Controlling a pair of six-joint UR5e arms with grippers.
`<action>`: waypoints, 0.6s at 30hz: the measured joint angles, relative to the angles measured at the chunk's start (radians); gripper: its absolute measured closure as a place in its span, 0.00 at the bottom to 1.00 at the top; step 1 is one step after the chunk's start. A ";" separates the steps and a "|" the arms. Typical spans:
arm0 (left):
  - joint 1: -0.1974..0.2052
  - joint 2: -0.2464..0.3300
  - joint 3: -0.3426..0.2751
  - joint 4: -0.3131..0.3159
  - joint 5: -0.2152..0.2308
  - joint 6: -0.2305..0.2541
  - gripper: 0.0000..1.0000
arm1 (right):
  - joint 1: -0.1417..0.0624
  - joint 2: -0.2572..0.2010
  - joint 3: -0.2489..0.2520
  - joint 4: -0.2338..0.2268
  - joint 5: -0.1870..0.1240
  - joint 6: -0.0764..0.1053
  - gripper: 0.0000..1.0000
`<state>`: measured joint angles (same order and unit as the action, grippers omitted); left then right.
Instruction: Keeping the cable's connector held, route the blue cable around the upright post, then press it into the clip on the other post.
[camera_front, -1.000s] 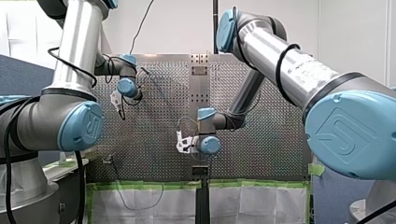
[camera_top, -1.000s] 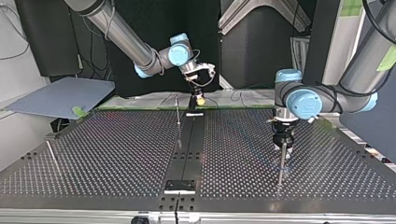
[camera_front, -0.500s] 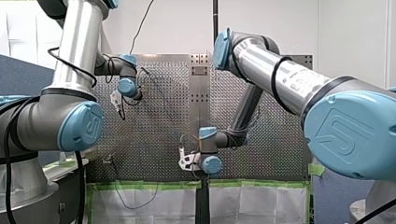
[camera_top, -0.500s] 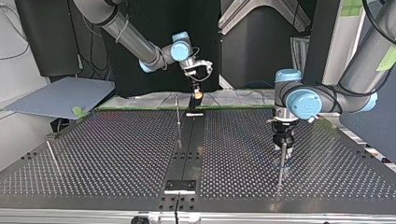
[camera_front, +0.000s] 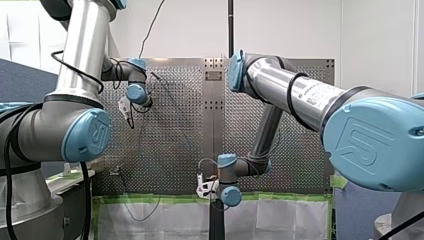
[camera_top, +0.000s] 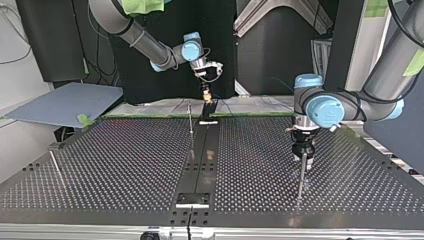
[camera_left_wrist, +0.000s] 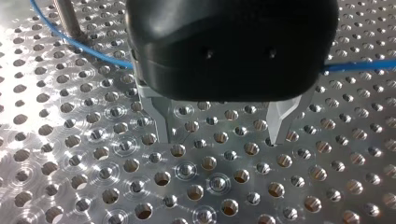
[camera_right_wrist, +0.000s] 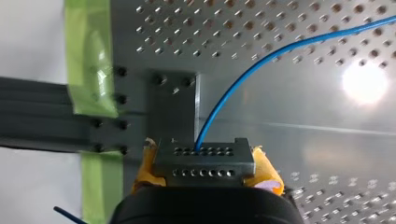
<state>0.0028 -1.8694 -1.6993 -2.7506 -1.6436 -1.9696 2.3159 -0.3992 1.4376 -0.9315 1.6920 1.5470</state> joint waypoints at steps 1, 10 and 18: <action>0.000 0.000 0.000 0.000 0.000 0.000 0.00 | -0.003 0.009 0.000 -0.008 0.001 0.002 1.00; 0.000 0.000 0.000 0.000 0.000 0.000 0.00 | -0.031 0.087 0.006 -0.057 0.012 0.016 1.00; 0.000 0.000 0.000 0.000 0.000 0.000 0.00 | -0.056 0.151 0.007 -0.096 0.012 0.035 1.00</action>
<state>0.0028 -1.8695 -1.6992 -2.7506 -1.6436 -1.9696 2.2599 -0.2480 1.4445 -1.0279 1.7044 1.5821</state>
